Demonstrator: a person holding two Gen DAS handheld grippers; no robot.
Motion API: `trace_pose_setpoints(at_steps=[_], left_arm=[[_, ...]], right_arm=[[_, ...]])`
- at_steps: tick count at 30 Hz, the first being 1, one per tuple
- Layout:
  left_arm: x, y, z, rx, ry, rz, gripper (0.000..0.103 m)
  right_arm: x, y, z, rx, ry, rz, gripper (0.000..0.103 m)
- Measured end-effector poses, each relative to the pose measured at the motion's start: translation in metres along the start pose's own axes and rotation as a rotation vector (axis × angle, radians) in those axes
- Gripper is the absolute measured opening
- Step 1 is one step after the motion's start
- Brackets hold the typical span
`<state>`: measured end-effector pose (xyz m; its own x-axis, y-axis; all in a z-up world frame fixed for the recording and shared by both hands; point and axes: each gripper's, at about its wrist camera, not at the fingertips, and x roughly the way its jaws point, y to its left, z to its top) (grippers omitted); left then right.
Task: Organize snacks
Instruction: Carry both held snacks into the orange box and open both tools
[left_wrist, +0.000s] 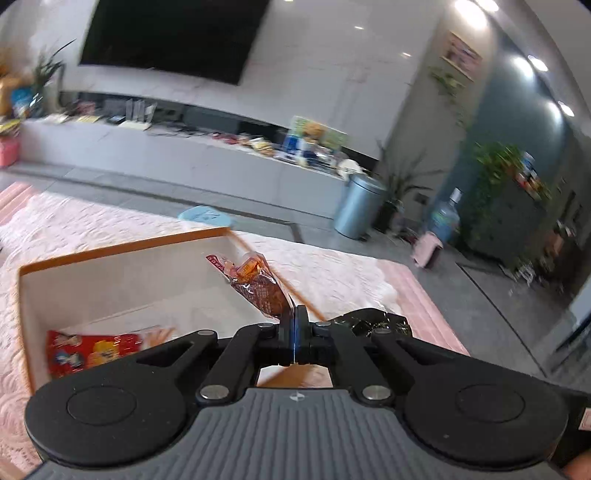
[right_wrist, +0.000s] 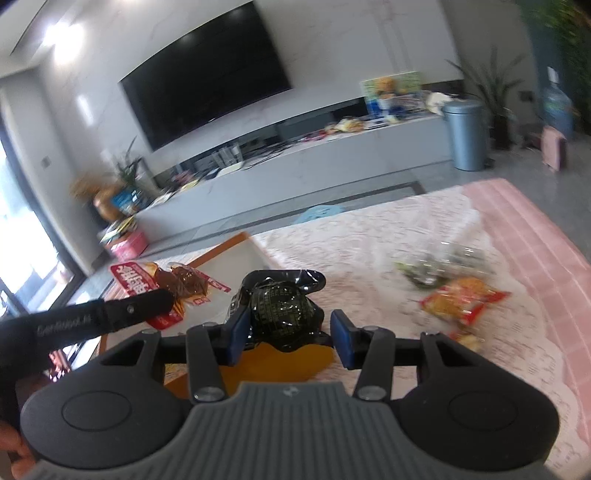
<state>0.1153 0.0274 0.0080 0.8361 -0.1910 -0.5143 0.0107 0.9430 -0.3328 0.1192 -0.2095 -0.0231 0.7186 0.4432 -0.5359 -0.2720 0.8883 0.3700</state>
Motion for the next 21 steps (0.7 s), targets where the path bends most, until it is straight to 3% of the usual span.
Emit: trace_pose_setpoints(at_steps=[5,9,21], left_arm=[[0.005,0.034,0.007,-0.073,0.003,0.015,0.0],[0.018,0.053,0.013,-0.113,0.023,-0.01,0.0],[0.057,0.087,0.008,-0.139,0.139,-0.02,0.0]], right_arm=[[0.028,0.026,0.007,-0.002,0.064,0.053,0.046],[0.05,0.048,0.011,-0.09,0.084,0.032,0.044],[0.136,0.076,0.014,-0.269,0.263,-0.07,0.041]])
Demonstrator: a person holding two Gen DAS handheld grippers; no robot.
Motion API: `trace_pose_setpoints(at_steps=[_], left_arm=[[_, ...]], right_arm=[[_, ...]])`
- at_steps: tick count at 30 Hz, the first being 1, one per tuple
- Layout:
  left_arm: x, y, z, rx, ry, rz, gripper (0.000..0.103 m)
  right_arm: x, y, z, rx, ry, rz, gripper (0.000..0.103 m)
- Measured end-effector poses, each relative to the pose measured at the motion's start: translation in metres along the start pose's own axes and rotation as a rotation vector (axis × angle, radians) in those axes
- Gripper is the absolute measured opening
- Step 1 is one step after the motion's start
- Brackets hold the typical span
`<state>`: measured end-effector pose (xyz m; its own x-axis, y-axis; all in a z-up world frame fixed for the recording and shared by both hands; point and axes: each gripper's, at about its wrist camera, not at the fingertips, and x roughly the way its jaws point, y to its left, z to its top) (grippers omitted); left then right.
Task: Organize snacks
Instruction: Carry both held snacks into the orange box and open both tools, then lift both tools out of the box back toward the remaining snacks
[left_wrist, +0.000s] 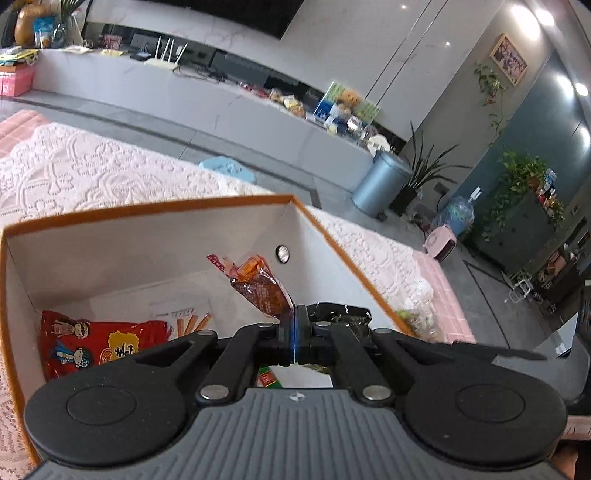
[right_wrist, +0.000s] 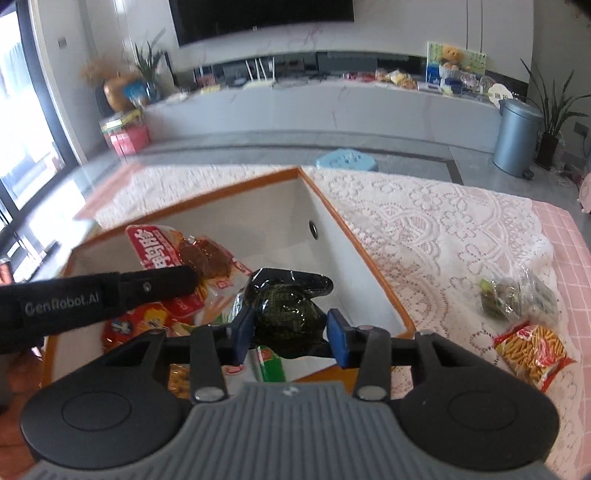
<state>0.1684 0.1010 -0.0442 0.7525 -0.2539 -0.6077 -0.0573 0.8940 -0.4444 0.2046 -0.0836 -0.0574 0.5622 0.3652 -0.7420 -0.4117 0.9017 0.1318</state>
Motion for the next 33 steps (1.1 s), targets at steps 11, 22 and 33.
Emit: trace_pose_setpoints(at_steps=[11,22,33], left_arm=[[0.018,0.004,-0.002,0.03,0.058,0.021,0.0],[0.022,0.013,-0.006,-0.006,0.158,0.056,0.002],[0.008,0.017,-0.008,-0.032,0.104,0.052,0.054]], right_arm=[[0.04,0.018,0.004,-0.186,0.143,-0.111,0.041],[0.041,0.027,0.004,-0.266,0.178,-0.193,0.042],[0.014,0.03,0.006,-0.26,0.106,-0.235,0.051]])
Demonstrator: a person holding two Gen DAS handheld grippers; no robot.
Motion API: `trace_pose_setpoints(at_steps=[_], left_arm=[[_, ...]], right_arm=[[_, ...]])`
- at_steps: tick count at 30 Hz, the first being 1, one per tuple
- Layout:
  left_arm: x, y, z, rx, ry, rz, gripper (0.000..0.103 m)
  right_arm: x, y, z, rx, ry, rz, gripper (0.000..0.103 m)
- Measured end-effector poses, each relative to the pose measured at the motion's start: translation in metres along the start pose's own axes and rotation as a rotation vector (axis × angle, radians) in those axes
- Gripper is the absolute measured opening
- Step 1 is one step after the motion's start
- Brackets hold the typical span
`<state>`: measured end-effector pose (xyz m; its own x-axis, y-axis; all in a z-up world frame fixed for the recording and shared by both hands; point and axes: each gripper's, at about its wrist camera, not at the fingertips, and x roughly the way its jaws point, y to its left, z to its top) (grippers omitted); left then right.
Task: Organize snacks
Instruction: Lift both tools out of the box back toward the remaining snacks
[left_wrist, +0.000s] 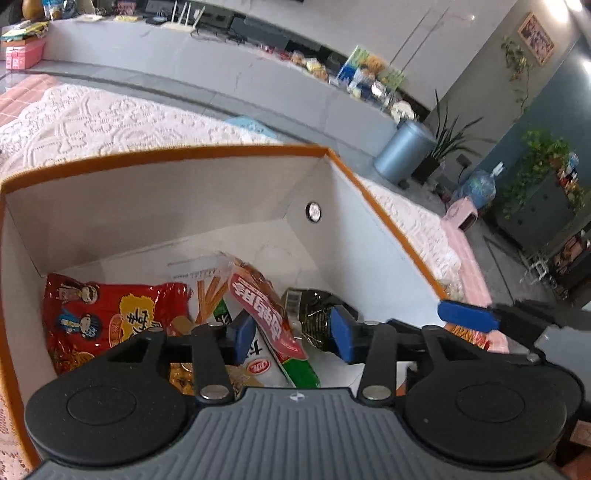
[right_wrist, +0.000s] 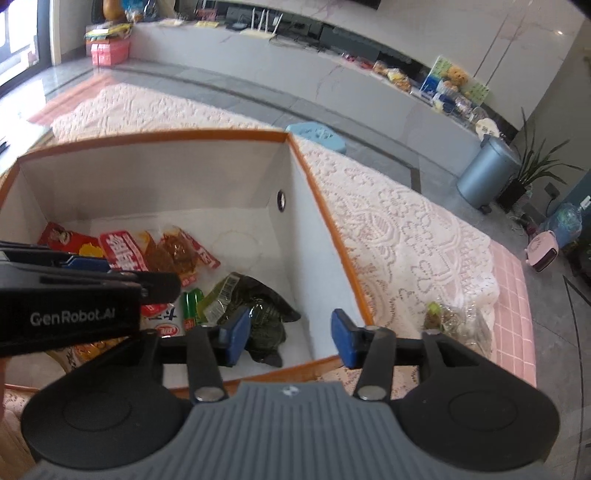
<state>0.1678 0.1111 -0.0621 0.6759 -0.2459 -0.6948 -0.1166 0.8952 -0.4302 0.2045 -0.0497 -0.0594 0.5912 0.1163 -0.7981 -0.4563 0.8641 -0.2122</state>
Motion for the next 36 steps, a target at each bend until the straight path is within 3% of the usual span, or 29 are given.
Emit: trace_pose_setpoints(at_steps=[6,9,12,17,25,36], left_arm=[[-0.019,-0.002,-0.006,0.024,-0.113,-0.021,0.065],[-0.027,-0.012,-0.009,0.068,-0.157,-0.061,0.077],[-0.036,-0.026,-0.017,0.155,-0.213,-0.089,0.081],[-0.05,-0.053,-0.033,0.307,-0.291,-0.069,0.084],[-0.061,-0.078,-0.053,0.323,-0.287,-0.069,0.084],[-0.061,-0.132,-0.086,0.513,-0.229,-0.129,0.081]], right_arm=[[-0.032,-0.001,-0.02,0.056,-0.114,-0.04,0.06],[-0.053,-0.006,-0.035,0.107,-0.193,-0.06,0.062],[-0.072,-0.012,-0.051,0.167,-0.255,-0.072,0.065],[-0.096,-0.029,-0.078,0.269,-0.331,-0.091,0.07],[-0.108,-0.051,-0.117,0.349,-0.335,-0.127,0.074],[-0.115,-0.089,-0.162,0.44,-0.304,-0.179,0.079]])
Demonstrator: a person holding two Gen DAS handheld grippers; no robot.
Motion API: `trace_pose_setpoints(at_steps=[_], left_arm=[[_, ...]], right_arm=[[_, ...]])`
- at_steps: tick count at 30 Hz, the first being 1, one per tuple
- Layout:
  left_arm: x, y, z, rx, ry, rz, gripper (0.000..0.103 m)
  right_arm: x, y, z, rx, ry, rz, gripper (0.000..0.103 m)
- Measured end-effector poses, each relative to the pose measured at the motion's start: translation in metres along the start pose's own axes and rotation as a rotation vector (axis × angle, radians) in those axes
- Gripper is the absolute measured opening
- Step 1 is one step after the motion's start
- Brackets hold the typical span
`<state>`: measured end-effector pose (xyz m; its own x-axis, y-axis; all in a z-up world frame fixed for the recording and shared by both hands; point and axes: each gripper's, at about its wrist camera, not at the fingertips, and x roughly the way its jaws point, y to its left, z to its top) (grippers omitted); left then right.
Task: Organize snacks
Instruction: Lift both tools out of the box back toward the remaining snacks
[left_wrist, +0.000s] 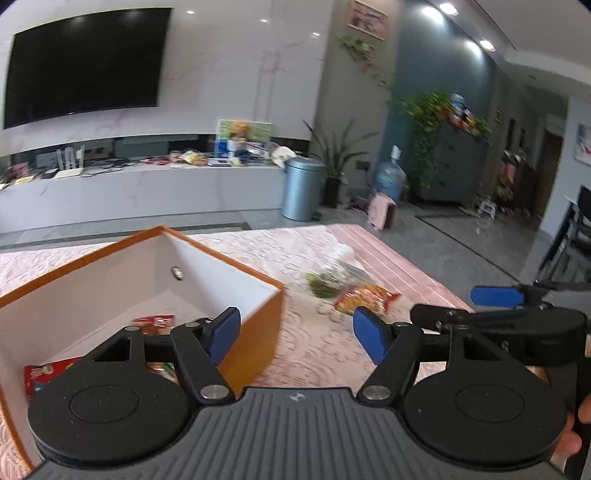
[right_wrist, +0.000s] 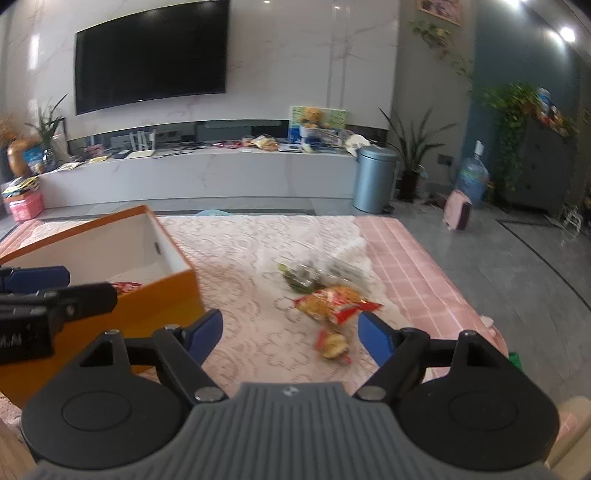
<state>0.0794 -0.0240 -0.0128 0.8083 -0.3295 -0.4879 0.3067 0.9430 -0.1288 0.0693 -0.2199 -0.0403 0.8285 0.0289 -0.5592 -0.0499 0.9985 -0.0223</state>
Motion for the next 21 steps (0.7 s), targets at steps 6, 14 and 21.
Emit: trace_pose_setpoints(at_steps=[6,14,21], left_arm=[[0.017,-0.021,-0.007,0.017,0.067,-0.054,0.081],[0.045,-0.042,-0.02,0.054,0.165,-0.088,0.076],[0.066,-0.04,-0.018,-0.033,0.214,-0.11,0.067]], right_arm=[[0.004,-0.031,-0.011,0.048,0.039,-0.031,0.082],[0.028,-0.066,-0.025,0.143,0.147,-0.052,0.082],[0.048,-0.085,-0.023,0.185,0.177,-0.048,0.082]])
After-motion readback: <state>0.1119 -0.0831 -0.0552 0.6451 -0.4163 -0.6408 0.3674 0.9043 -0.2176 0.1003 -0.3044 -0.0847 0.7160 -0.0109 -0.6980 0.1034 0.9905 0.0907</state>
